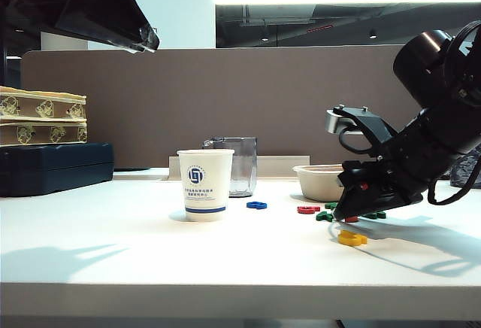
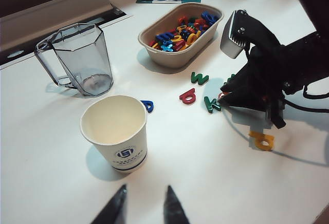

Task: Pick up the letter "c" and put it in the paper cup.

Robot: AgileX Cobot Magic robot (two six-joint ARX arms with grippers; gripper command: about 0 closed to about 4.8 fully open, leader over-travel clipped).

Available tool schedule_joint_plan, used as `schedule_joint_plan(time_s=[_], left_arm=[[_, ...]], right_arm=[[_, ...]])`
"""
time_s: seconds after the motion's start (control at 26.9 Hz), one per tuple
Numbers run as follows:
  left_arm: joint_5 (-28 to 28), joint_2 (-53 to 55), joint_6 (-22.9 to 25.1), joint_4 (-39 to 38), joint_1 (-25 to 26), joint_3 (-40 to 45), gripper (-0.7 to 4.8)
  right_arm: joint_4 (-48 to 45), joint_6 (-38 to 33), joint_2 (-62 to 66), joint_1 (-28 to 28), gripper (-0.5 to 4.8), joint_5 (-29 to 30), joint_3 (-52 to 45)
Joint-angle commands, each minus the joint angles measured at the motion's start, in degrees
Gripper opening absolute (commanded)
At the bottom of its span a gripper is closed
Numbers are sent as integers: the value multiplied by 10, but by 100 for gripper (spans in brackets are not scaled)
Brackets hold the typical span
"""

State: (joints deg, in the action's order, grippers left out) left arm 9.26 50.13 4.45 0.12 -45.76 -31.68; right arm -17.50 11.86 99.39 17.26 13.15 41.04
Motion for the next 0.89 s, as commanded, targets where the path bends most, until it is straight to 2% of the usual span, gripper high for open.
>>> schedule_joint_plan(time_s=[0.04, 0.89], left_arm=[[2, -1, 0, 3, 0, -3, 88], [2, -1, 0, 3, 0, -3, 88]], right_arm=[[65, -1, 10, 0, 147, -10, -7], [66, 0, -40, 0, 150, -17, -7]])
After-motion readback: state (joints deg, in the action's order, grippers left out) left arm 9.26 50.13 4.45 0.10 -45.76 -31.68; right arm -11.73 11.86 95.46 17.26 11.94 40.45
